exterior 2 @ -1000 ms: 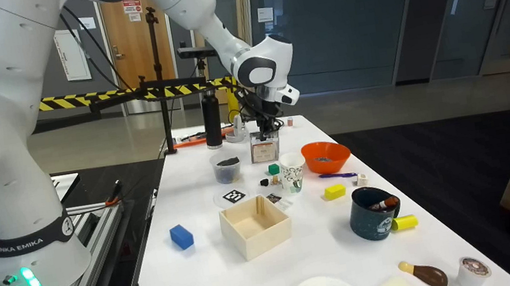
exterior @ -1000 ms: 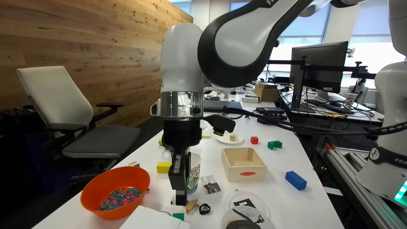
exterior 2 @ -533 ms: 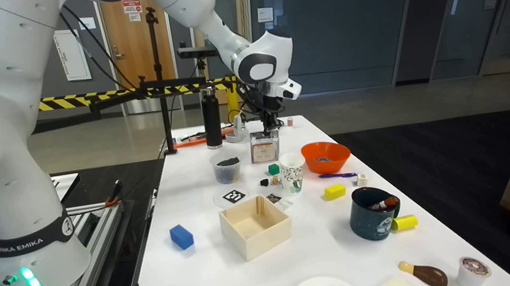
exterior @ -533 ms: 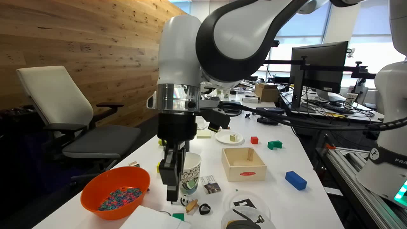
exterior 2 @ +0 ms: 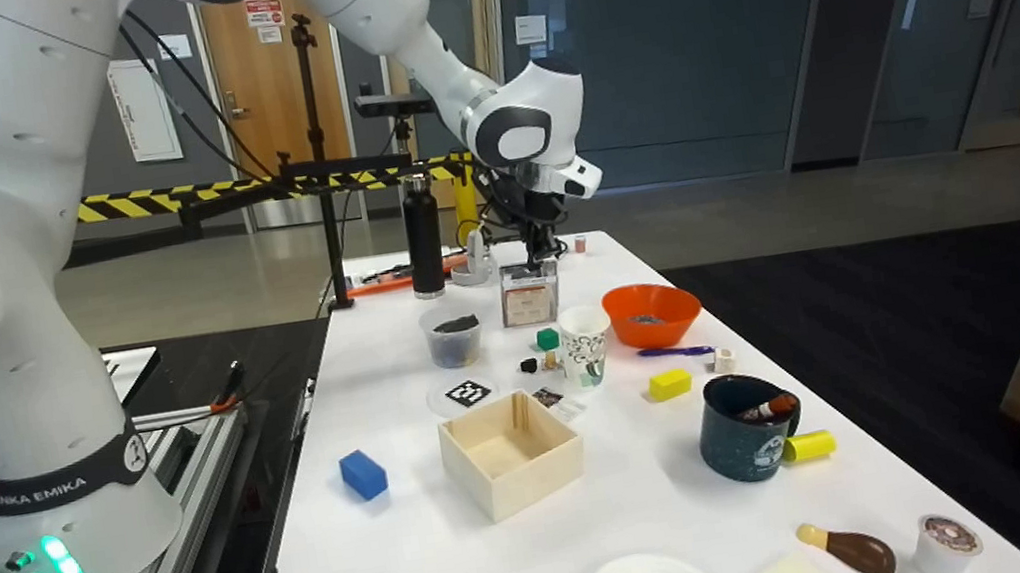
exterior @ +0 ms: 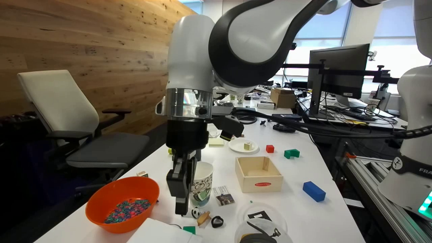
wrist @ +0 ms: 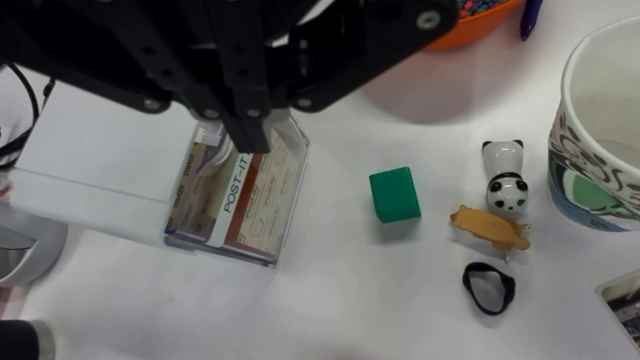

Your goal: Open the drawer of the white object

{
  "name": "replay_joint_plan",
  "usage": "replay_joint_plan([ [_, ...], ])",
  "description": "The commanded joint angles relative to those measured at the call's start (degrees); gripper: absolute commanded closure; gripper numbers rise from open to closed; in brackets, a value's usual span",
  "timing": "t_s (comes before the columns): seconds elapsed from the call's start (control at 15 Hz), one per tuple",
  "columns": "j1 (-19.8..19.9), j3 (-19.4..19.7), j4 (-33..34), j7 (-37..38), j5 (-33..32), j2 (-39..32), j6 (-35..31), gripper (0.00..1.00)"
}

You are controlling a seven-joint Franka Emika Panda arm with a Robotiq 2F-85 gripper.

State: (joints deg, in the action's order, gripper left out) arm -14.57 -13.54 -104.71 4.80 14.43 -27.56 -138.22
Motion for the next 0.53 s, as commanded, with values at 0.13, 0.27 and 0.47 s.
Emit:
replay_joint_plan([
  [0.13, 0.1, -0.1, 0.2, 0.2, -0.2, -0.1, 0.2, 0.99],
  [0.27, 0.1, -0.1, 0.2, 0.2, -0.2, -0.1, 0.2, 0.99],
  [0.47, 0.1, -0.1, 0.3, 0.2, -0.2, -0.2, 0.3, 1.0],
])
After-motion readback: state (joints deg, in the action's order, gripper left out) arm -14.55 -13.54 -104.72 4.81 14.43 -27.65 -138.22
